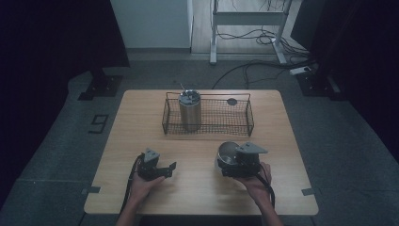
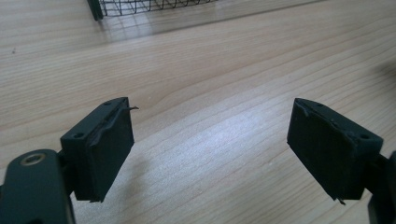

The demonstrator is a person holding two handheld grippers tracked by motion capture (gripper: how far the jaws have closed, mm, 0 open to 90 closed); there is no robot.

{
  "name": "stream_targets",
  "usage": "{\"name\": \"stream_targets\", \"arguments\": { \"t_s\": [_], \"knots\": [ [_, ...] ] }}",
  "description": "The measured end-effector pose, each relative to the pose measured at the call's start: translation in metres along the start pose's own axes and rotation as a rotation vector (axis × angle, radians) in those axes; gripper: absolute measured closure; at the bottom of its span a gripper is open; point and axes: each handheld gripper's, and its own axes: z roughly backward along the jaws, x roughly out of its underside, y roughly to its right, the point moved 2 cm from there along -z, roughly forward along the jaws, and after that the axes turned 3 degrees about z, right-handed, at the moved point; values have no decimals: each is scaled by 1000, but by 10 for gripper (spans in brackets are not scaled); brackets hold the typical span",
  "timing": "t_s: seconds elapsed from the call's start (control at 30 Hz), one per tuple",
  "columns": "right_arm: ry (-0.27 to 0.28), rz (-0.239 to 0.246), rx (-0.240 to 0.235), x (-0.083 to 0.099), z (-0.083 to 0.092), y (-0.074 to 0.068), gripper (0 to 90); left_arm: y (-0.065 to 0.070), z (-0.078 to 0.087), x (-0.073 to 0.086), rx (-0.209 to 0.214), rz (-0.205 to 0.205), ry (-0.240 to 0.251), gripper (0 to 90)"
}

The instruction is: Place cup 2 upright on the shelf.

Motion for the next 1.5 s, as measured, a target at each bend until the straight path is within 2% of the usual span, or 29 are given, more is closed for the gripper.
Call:
{"name": "stream_targets", "arguments": {
  "t_s": [0.07,0.17,0.3,0.5,0.77,1.1,1.5],
  "knots": [
    [4,-9,8,-6,3,1,70,2,4,-3,6,-2,-4,146],
    [3,-10,31,-15,8,3,70,7,10,-7,42,-21,8,145],
    [11,-24,51,-27,14,8,70,8,11,-8,55,-20,7,145],
    [21,-46,60,-40,17,18,70,7,11,-8,60,-17,7,145],
    [39,-68,56,-57,11,28,70,10,14,-8,62,-26,11,146],
    [41,-52,72,-79,10,34,70,13,16,-10,71,-40,19,147],
    [40,-51,77,-98,5,46,70,12,15,-9,64,-37,9,146]
  ]
}}
